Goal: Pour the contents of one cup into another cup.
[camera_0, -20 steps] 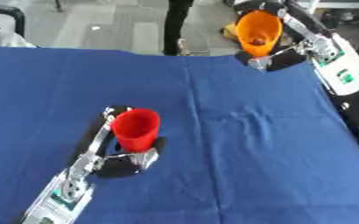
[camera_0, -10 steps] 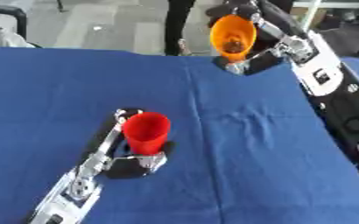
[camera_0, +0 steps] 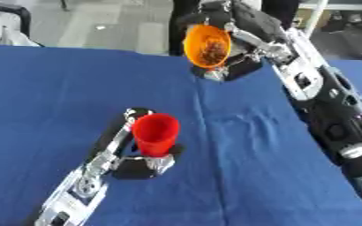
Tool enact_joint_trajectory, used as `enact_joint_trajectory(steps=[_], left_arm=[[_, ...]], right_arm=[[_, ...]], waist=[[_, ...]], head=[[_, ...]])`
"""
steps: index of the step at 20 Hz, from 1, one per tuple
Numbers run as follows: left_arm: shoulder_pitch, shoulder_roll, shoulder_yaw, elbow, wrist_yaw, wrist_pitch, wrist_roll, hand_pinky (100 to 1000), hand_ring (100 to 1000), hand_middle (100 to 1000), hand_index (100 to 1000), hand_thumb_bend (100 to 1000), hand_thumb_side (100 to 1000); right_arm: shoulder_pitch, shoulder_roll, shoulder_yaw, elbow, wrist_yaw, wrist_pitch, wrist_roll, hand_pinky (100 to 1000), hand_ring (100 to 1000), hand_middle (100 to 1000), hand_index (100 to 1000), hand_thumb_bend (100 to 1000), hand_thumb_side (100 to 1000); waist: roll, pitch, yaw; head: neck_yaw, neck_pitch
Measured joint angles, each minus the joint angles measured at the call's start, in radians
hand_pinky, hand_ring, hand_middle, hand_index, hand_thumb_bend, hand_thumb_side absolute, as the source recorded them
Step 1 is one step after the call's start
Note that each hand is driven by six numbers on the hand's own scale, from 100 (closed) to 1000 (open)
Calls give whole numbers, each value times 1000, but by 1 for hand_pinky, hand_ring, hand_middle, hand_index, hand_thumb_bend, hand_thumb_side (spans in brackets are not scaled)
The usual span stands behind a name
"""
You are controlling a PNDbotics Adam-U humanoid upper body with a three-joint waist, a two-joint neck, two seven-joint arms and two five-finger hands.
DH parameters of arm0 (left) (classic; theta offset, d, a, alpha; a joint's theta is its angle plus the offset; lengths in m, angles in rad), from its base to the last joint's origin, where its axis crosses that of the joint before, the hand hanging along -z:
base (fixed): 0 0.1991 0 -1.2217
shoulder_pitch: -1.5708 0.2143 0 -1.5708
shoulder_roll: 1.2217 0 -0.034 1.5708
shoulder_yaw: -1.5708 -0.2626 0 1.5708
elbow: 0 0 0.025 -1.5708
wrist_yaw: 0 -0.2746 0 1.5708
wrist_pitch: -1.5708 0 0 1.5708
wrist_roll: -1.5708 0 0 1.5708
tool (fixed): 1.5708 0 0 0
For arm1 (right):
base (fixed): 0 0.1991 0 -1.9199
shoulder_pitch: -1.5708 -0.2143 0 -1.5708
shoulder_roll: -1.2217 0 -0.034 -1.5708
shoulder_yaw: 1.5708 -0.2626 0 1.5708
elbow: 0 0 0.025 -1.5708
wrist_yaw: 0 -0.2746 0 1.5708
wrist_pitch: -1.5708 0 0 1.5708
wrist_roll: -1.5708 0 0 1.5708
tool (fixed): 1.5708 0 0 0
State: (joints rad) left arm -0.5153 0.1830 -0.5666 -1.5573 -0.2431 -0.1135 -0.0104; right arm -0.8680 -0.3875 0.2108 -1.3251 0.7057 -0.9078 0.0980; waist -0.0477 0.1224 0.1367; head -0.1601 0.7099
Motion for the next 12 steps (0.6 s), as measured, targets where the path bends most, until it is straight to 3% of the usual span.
enact_joint_trajectory(steps=[12], left_arm=[[-27,-13,-2,8,3,0,-13,100,250,326,612,100,340]], right_arm=[[-3,24,42,-55,234,0,-134,335,292,779,934,119,100]], waist=[[-3,-2,6]], head=[[-1,-1]])
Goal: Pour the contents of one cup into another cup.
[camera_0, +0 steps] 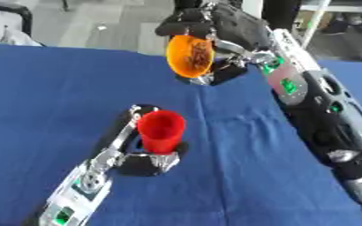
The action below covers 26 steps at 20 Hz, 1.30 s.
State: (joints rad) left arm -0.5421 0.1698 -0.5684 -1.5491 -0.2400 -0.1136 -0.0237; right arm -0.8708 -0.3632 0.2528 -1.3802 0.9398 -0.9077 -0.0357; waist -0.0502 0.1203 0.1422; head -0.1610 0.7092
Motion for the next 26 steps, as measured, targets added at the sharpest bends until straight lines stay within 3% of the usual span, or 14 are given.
enact_joint_trajectory(steps=[13,26], left_arm=[[-19,-2,13,0,3,5,3,100,250,326,612,100,341],[-22,-2,19,13,3,6,4,100,250,325,611,100,345]], right_arm=[[0,6,19,-13,224,2,-175,388,312,819,944,100,100],[0,-1,46,-62,355,14,-275,426,326,844,948,100,100]], waist=[[0,0,-6],[2,3,-14]], head=[[1,0],[1,-1]])
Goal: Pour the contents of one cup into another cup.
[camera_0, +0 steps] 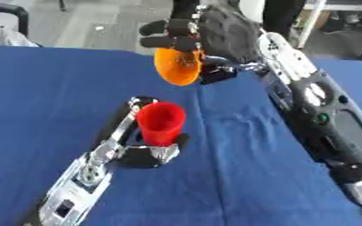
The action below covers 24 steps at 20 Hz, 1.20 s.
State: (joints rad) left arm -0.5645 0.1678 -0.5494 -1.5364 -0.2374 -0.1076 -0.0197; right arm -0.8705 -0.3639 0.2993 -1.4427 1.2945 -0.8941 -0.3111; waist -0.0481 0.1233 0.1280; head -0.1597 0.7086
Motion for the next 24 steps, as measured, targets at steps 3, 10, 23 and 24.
enact_joint_trajectory(steps=[3,10,23,24], left_arm=[[0,0,0,2,0,0,0,100,250,325,612,100,346],[0,0,5,6,-1,0,0,100,251,326,612,100,347],[-1,0,6,12,-2,0,0,100,251,326,612,100,347],[-2,0,6,12,-3,0,0,100,251,326,612,100,347]], right_arm=[[0,-2,4,-12,16,2,-15,437,330,851,948,100,100],[0,-17,10,-34,79,11,-44,480,345,877,947,100,100],[0,-46,12,-45,248,100,-136,538,347,897,936,100,100],[0,-47,15,-45,256,108,-144,539,347,896,936,100,100]], waist=[[0,0,-5],[-1,0,-6],[-4,0,-12],[-4,0,-12]], head=[[0,0],[3,-4],[7,-7],[8,-7]])
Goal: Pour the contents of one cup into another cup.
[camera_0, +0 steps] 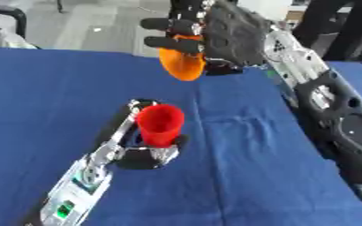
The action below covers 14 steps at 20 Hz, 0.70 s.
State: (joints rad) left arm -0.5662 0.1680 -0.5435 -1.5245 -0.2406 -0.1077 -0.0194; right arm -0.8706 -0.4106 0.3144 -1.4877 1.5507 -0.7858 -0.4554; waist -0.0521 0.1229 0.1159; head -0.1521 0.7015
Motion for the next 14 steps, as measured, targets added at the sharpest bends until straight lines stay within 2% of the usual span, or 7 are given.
enact_joint_trajectory(steps=[6,14], left_arm=[[-6,1,0,6,-3,0,0,100,252,326,613,100,345],[-13,8,6,18,-9,2,3,100,252,325,614,100,340]], right_arm=[[0,-7,8,0,39,33,-33,542,344,896,934,100,100],[0,-7,13,0,47,43,-43,539,340,892,933,100,100]], waist=[[-6,-1,-2],[-7,-3,-3]], head=[[1,0],[2,-1]])
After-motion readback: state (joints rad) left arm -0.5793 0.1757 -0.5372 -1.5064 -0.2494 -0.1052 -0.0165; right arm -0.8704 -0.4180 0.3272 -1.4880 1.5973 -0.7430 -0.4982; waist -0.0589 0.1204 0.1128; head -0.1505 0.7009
